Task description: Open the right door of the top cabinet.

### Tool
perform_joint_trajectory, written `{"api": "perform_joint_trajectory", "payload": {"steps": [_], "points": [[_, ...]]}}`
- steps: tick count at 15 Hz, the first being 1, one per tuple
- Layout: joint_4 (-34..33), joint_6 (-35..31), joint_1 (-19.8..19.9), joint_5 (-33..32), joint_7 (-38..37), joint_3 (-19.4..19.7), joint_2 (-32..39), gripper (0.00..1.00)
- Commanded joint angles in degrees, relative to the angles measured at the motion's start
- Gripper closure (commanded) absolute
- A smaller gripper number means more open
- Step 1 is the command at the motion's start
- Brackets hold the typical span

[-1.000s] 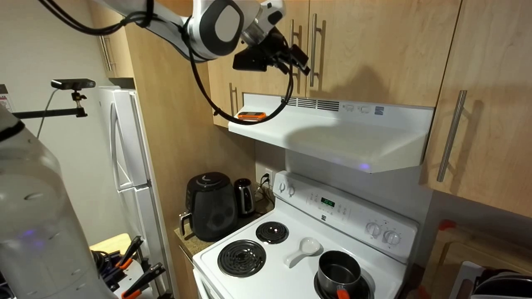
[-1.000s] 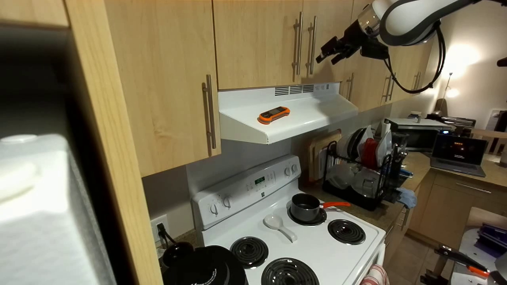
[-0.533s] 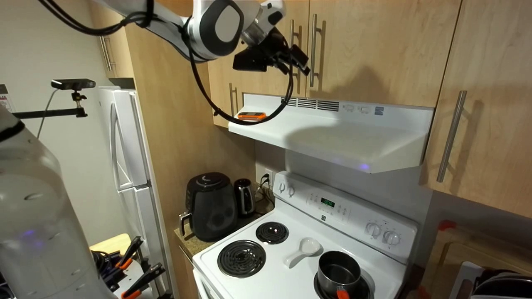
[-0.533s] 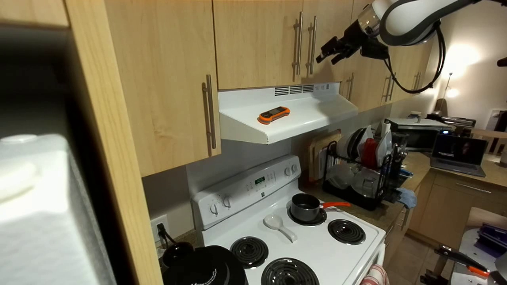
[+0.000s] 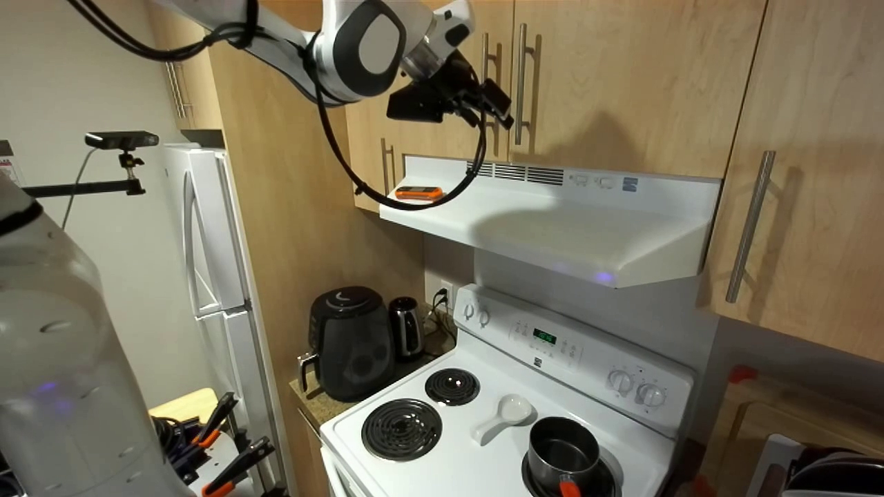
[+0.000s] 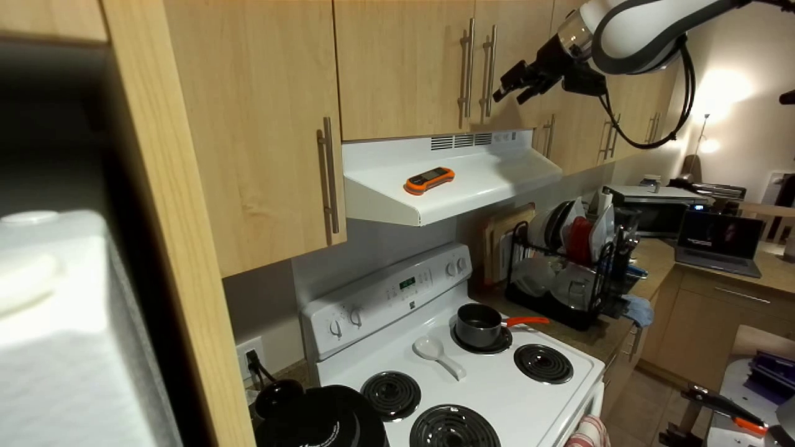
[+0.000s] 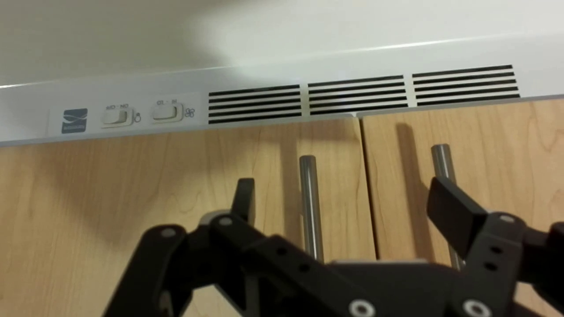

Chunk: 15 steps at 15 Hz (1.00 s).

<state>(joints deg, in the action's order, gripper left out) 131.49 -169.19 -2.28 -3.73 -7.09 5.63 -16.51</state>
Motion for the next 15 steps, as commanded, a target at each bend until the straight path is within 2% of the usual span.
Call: {"api": "perform_joint_trajectory", "payload": {"steps": [1,3,6,10,15], "points": [[-2.3,-3.4,1.9,1.6,0.1,-2.6,5.2,0.0],[-3.7,-4.8,2.3,-2.6,-3.7,-3.0,7.5,0.0],[-6.0,-6.7,7.8,-12.3,-12.1,-6.8,9.7,0.0],[-9.6,-6.0,17.0,-32.4,-28.5,-12.7,8.7,0.0],[-14.6,-1.9,23.2,-54.7,-50.5,-19.5,7.2,0.0]]}}
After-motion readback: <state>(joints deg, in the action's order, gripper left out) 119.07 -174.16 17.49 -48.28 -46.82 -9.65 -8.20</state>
